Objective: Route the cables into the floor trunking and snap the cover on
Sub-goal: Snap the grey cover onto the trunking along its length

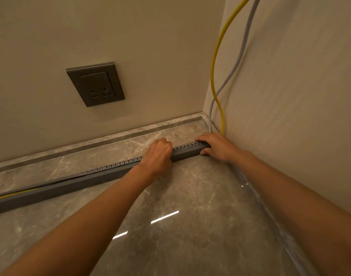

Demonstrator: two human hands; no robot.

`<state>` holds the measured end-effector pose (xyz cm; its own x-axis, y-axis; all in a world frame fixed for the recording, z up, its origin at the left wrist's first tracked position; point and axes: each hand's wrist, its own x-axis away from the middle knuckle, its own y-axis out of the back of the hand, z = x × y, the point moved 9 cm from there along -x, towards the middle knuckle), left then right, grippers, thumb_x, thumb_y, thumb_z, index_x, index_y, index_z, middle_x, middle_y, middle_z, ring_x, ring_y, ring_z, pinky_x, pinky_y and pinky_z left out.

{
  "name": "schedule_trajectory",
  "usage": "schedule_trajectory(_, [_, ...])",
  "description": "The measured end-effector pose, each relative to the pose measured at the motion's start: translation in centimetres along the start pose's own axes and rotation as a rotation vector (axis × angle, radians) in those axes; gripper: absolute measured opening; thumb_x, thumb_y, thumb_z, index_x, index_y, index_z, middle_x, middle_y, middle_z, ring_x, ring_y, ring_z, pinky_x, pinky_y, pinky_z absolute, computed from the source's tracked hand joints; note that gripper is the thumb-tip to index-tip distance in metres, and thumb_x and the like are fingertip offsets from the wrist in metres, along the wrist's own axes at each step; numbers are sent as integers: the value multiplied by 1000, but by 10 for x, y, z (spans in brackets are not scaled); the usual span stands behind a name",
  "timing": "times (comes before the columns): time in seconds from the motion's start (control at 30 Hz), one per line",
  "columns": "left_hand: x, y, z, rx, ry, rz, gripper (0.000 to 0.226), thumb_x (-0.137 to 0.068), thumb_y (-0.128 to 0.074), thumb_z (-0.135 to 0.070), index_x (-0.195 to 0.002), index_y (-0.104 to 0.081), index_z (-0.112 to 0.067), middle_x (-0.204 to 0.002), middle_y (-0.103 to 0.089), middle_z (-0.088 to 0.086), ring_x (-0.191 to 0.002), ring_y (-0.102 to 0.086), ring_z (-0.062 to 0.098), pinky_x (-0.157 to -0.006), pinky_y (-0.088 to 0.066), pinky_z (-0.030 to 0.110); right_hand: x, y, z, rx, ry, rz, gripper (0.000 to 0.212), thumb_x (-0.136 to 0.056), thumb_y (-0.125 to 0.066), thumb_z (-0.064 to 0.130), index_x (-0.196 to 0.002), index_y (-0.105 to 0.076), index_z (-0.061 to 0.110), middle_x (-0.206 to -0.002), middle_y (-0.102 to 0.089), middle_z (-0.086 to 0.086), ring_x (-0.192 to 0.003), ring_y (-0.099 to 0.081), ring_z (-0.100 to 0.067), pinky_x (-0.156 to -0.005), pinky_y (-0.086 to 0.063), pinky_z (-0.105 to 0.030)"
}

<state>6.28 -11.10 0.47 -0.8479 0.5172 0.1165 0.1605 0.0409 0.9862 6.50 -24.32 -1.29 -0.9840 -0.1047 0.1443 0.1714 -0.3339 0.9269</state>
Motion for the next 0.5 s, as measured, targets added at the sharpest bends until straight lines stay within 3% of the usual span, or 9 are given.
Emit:
schedule_trajectory(0.37, [2,-3,-14,-124,-59,-16,24,-92,-47,-3,-115,-52,-2,-118,-55,16,-106,-53,29,-84,-45,35,3,2,-11,-36,-28,-24,51,-78,-71,9,-126,-53,6,-129,-56,-13,-122,-48,-26,-106,-36,-34])
schedule_trajectory(0.5, [-4,-2,-17,-149,-61,-29,26,-93,-51,-17,-115,-53,-2,-121,-55,14,-109,-52,29,-89,-44,36,2,2,-10,-15,1,-3,40,-79,-70,12,-118,-60,8,-119,-60,-13,-115,-51,-27,-101,-39,-35])
